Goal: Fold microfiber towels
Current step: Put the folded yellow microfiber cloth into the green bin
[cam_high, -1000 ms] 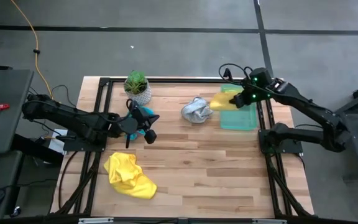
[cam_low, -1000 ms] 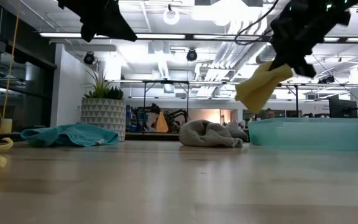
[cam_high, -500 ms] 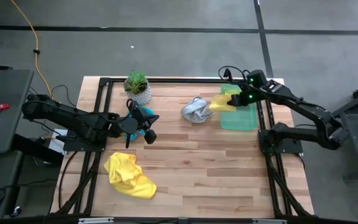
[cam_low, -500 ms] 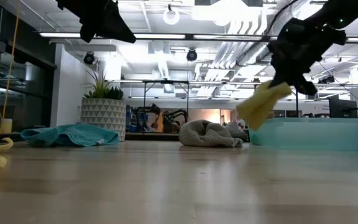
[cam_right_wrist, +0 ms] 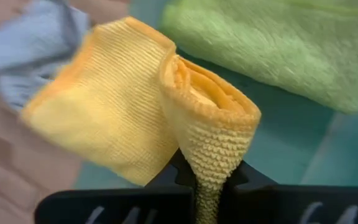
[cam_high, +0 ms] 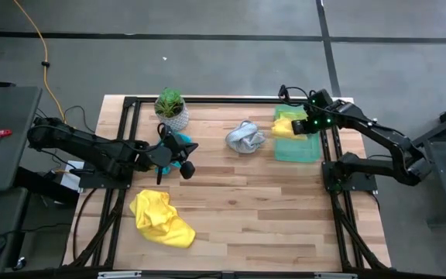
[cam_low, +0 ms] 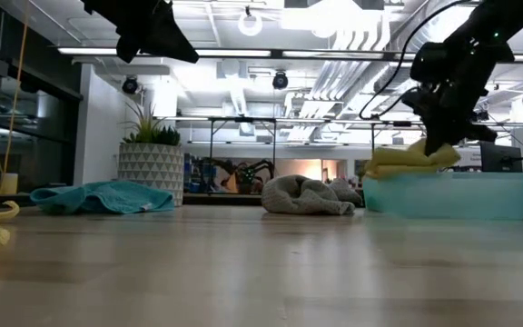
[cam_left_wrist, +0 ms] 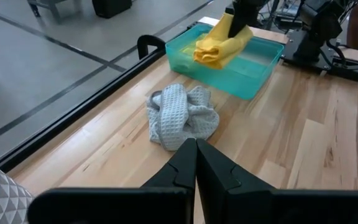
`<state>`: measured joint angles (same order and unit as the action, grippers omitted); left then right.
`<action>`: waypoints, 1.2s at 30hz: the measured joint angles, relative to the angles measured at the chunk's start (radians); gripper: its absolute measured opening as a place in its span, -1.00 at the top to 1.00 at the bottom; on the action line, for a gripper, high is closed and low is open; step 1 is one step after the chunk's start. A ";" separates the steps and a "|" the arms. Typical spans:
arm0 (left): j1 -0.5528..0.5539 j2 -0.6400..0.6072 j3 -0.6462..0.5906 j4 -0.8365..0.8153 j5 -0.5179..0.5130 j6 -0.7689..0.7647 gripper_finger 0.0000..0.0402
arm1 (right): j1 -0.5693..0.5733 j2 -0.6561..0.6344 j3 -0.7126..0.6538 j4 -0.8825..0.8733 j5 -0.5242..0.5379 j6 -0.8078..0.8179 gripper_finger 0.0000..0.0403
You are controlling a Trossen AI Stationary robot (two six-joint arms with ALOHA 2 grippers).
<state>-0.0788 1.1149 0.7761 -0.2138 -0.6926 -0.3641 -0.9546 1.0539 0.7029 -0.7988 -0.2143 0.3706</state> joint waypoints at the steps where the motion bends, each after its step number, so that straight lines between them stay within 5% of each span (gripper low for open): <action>1: 0.000 0.000 0.000 0.000 0.000 0.000 1.00 | 0.000 0.009 0.000 -0.012 0.016 -0.006 1.00; 16: 0.000 0.000 0.000 -0.001 0.000 0.000 1.00 | 0.001 0.213 0.001 0.010 0.168 0.014 1.00; 36: 0.000 0.000 0.000 -0.038 -0.001 0.000 1.00 | 0.000 0.262 0.001 -0.060 0.340 0.227 0.97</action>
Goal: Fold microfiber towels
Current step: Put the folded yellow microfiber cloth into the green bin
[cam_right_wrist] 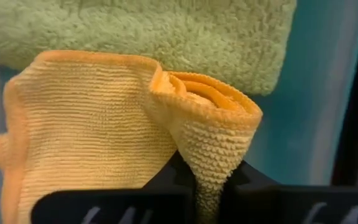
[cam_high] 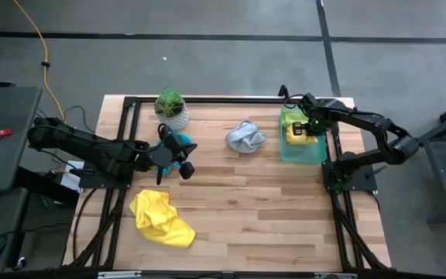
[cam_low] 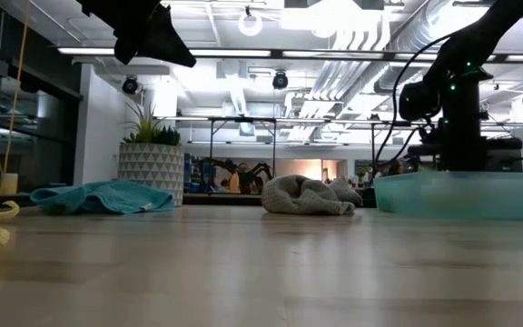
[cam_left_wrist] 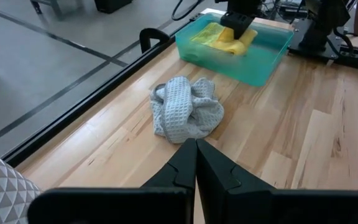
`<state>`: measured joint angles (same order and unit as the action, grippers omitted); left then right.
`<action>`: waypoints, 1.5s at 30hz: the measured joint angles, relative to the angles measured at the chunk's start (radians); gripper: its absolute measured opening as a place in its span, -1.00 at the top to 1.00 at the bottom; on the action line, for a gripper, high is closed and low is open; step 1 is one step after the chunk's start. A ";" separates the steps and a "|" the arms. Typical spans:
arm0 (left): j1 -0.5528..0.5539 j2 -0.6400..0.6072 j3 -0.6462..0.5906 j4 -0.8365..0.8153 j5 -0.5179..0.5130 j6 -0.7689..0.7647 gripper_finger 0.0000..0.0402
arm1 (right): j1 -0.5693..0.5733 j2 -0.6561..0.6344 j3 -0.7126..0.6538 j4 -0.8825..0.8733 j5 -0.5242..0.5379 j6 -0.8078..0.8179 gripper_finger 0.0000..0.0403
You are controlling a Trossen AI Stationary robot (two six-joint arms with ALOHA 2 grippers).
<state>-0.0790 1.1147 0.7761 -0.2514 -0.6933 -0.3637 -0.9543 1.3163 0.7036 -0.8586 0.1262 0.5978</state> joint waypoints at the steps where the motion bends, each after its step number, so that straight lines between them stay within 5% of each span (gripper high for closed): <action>1: 0.000 0.000 0.000 0.000 0.000 0.000 1.00 | 0.000 0.000 0.000 0.004 -0.011 0.005 0.95; 12: 0.000 0.000 0.000 0.000 0.001 0.000 1.00 | 0.000 0.000 0.000 0.097 -0.180 0.076 0.87; 22: 0.000 0.000 0.000 0.000 0.001 -0.002 1.00 | 0.000 -0.001 0.000 -0.014 -0.076 0.008 0.81; 28: 0.000 0.000 0.000 0.000 0.021 -0.004 1.00 | 0.000 -0.001 0.000 -0.008 -0.064 -0.037 0.46; 35: 0.000 0.000 0.000 0.000 0.056 -0.004 1.00 | 0.000 -0.004 0.096 -0.095 0.073 -0.101 0.07; 45: 0.000 0.000 0.000 -0.018 0.054 -0.042 1.00 | 0.021 -0.030 0.160 -0.116 0.022 -0.109 0.14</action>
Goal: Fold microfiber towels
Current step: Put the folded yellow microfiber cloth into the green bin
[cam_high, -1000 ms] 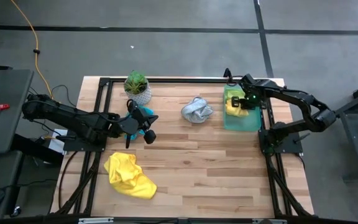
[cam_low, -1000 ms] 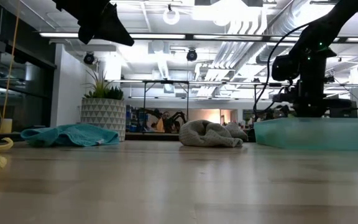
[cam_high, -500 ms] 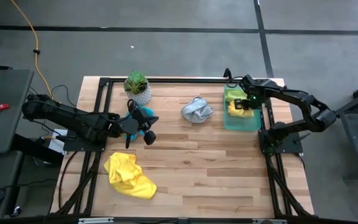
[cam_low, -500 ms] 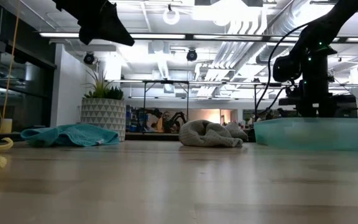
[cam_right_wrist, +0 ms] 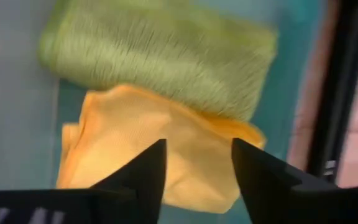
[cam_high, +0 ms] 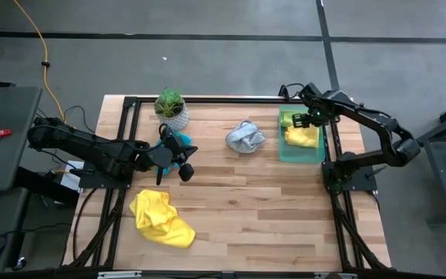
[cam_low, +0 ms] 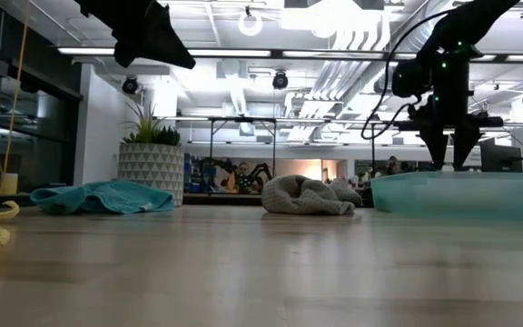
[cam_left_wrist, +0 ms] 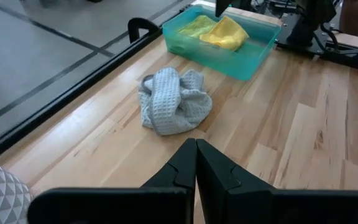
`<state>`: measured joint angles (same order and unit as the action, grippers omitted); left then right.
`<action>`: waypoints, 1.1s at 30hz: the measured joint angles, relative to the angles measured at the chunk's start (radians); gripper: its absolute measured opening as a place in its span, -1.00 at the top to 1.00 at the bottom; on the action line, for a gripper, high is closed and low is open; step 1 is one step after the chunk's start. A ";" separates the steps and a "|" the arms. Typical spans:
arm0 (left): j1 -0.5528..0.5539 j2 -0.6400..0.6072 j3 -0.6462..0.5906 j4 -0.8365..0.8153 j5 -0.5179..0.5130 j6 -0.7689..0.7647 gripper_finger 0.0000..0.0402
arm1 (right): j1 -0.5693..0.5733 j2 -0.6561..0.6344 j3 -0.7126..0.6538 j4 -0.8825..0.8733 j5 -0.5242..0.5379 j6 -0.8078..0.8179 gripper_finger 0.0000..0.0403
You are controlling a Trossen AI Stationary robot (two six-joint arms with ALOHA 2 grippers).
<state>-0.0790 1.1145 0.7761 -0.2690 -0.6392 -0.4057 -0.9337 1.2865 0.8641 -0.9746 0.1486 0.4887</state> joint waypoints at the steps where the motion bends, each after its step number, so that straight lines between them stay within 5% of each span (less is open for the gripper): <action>1: 0.000 0.000 0.000 -0.006 0.000 -0.008 1.00 | 0.007 0.000 -0.017 0.010 -0.012 0.000 0.21; 8: 0.000 0.000 0.000 -0.020 -0.002 -0.012 1.00 | 0.043 0.001 -0.169 0.157 -0.101 0.059 0.94; 17: 0.000 0.000 0.000 -0.020 -0.004 -0.013 1.00 | 0.053 0.002 -0.225 0.285 -0.111 0.162 0.98; 33: 0.000 0.000 0.000 -0.020 -0.001 -0.013 1.00 | 0.143 0.089 -0.225 0.407 -0.282 0.166 1.00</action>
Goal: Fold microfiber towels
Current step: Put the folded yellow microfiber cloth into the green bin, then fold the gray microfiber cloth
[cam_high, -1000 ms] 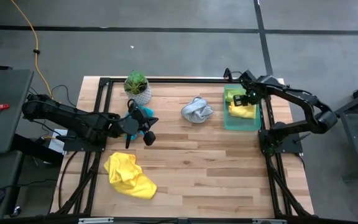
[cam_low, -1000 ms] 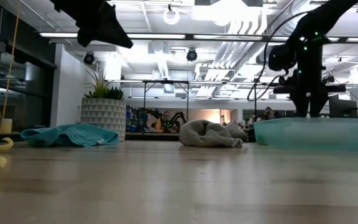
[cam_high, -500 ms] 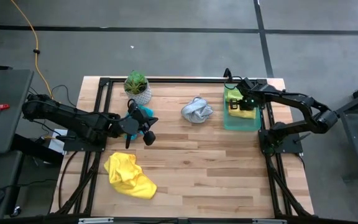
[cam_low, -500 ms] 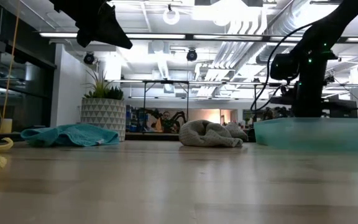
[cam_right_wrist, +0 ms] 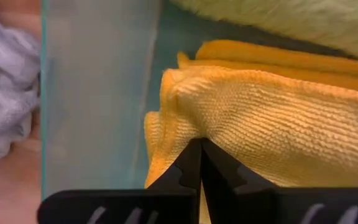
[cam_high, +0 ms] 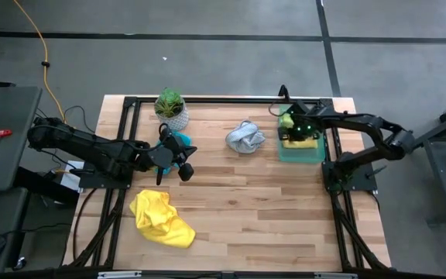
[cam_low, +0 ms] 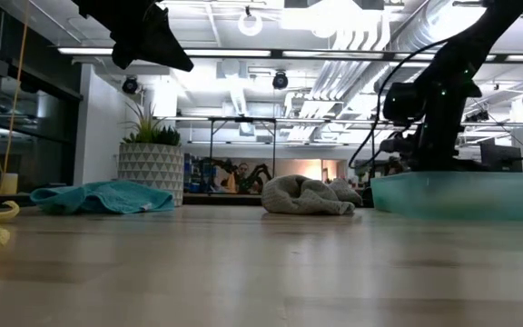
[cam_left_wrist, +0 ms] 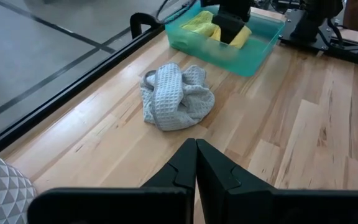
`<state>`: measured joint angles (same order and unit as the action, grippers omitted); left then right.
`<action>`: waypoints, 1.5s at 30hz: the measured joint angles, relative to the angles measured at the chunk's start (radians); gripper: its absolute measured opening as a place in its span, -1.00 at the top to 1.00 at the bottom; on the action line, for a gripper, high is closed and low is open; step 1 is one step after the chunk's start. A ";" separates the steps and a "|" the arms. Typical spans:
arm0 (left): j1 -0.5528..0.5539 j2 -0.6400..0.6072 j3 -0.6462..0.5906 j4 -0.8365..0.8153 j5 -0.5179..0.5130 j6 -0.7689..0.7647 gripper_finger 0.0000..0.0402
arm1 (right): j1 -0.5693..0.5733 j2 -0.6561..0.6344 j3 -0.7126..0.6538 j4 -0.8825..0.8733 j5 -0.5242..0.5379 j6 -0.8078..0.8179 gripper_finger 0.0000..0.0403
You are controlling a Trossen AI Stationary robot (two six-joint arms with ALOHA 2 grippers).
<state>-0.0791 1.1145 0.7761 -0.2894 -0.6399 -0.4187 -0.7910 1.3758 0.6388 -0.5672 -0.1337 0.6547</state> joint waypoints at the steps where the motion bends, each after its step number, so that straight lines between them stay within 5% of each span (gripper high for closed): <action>1: 0.000 0.000 0.000 -0.001 0.000 0.000 1.00 | 0.009 0.008 0.000 0.009 0.000 0.000 1.00; 17: 0.000 0.000 0.000 -0.007 0.000 0.002 1.00 | -0.016 -0.002 0.000 0.079 0.055 0.123 1.00; 28: 0.000 0.000 0.000 -0.006 0.000 0.029 1.00 | 0.011 -0.135 0.139 0.038 0.123 -0.007 1.00; 35: 0.000 0.000 0.000 -0.006 -0.008 0.029 1.00 | 0.131 -0.188 0.186 0.319 0.011 0.001 0.99; 40: 0.000 0.000 0.000 -0.006 -0.008 0.029 1.00 | 0.220 -0.104 0.186 0.405 -0.041 0.012 0.75; 45: 0.000 0.000 0.000 -0.006 -0.009 0.029 1.00 | 0.279 -0.015 0.186 0.290 -0.055 -0.094 0.32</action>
<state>-0.0788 1.1145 0.7761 -0.2955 -0.6487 -0.3897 -0.5118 1.3613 0.8247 -0.2773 -0.1888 0.5610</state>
